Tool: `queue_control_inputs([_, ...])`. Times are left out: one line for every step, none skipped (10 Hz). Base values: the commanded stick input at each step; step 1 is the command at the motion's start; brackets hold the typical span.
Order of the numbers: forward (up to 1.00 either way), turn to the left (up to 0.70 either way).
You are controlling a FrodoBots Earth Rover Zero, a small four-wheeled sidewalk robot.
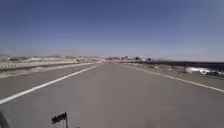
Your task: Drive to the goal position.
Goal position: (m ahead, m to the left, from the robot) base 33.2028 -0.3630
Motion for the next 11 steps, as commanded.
queue_control_inputs([1.0,0.0])
queue_control_inputs([1.0,0.0])
queue_control_inputs([1.0,0.0])
queue_control_inputs([1.0,0.0])
queue_control_inputs([1.0,0.0])
queue_control_inputs([1.0,0.0])
queue_control_inputs([1.0,0.0])
queue_control_inputs([1.0,0.0])
queue_control_inputs([1.0,0.0])
queue_control_inputs([1.0,0.0])
queue_control_inputs([1.0,0.0])
